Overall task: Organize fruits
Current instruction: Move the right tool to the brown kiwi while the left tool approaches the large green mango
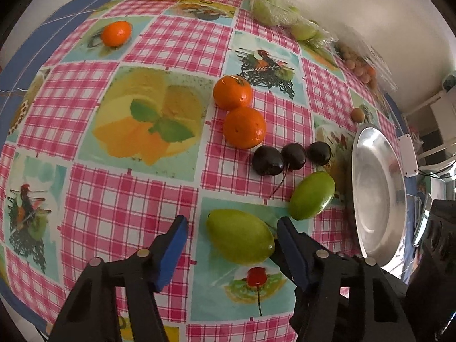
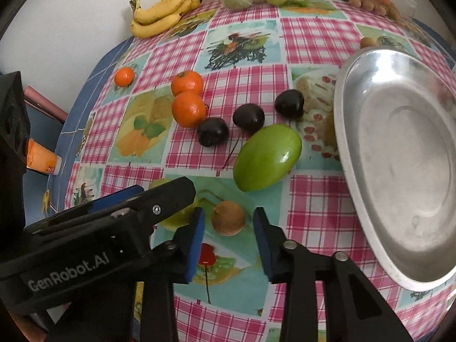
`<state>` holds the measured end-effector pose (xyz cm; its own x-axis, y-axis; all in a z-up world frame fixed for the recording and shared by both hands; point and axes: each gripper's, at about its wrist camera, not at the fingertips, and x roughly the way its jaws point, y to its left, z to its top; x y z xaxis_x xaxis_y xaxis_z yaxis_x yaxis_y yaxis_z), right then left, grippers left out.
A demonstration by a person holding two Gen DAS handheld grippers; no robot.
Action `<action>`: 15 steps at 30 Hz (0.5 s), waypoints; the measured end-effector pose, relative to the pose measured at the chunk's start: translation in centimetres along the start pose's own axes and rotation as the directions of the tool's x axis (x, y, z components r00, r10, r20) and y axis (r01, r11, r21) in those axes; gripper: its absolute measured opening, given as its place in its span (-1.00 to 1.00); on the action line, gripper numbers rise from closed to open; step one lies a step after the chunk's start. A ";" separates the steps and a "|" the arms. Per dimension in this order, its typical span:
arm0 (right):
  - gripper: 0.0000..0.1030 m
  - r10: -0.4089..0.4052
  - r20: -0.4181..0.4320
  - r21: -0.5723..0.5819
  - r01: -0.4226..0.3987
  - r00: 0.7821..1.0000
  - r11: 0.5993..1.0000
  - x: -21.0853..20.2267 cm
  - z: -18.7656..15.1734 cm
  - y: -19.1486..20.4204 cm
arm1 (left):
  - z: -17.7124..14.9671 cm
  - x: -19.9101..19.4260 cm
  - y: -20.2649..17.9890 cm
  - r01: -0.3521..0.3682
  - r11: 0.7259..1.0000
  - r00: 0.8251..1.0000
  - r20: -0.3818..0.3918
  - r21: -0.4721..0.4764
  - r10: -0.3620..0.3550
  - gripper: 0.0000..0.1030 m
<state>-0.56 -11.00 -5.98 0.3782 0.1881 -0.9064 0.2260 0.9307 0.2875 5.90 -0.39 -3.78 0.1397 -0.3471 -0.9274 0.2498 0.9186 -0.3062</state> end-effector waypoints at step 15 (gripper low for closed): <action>-0.49 0.005 -0.001 0.083 -0.005 1.000 0.997 -1.4 -0.8 -1.7 | -0.4 1.1 -0.3 0.016 1.000 0.999 -0.034 -0.010 -0.017 -0.01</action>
<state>-2.14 -12.58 -5.45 0.3788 0.1931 -0.9051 0.2978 0.9005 0.3167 5.62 -0.97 -4.76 0.1031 -0.3558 -0.9289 0.2426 0.9146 -0.3234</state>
